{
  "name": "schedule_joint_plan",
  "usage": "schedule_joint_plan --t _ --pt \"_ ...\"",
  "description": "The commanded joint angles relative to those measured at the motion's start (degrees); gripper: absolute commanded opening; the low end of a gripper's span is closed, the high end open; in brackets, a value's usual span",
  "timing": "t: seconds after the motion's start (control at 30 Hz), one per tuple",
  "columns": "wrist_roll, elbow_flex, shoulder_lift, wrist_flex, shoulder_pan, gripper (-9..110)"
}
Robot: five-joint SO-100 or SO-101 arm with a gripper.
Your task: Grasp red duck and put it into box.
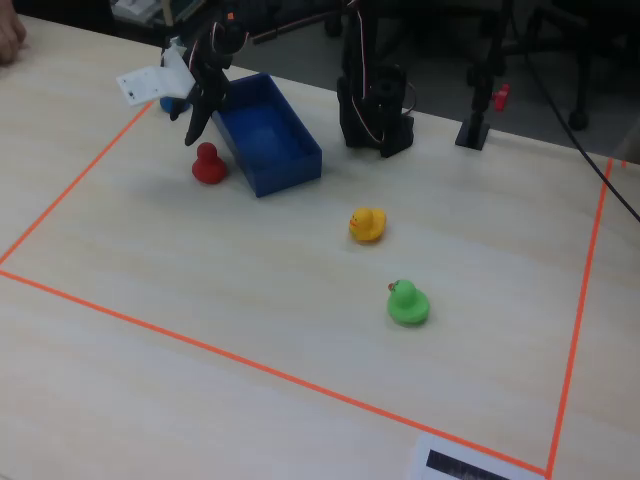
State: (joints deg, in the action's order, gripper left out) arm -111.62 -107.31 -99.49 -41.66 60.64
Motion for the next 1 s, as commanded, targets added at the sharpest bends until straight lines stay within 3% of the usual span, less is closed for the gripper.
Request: schedule_joint_plan --t 0.0,0.53,0.97 --pt "-1.0 -0.5 -4.5 -3.3 -0.8 25" --pt "-3.4 -1.3 -6.9 -14.6 -3.3 26" --pt "-3.0 -4.6 -1.6 -9.1 -2.7 25"
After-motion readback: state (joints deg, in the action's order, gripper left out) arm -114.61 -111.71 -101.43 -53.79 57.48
